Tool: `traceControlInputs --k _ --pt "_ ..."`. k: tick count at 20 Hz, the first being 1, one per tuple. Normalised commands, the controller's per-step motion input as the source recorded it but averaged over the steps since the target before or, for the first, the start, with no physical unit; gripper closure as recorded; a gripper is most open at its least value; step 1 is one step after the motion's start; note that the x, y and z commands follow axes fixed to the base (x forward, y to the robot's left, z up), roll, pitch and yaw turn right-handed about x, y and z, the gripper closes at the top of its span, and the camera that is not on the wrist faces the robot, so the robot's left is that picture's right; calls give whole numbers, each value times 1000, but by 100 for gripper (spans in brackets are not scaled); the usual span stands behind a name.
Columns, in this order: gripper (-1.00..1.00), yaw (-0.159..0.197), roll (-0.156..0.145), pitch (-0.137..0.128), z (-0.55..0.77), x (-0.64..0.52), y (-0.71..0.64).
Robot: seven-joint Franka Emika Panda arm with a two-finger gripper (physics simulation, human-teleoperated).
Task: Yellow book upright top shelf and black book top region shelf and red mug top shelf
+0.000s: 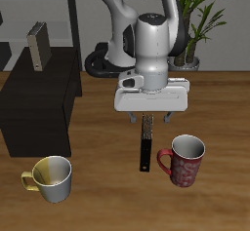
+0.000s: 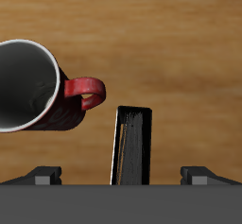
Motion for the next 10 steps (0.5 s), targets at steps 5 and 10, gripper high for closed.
traceControlInputs --k 5,10 --pt "-100 -10 24 68 -90 76 -78" --pt "-100 -15 -8 68 -39 107 -149"
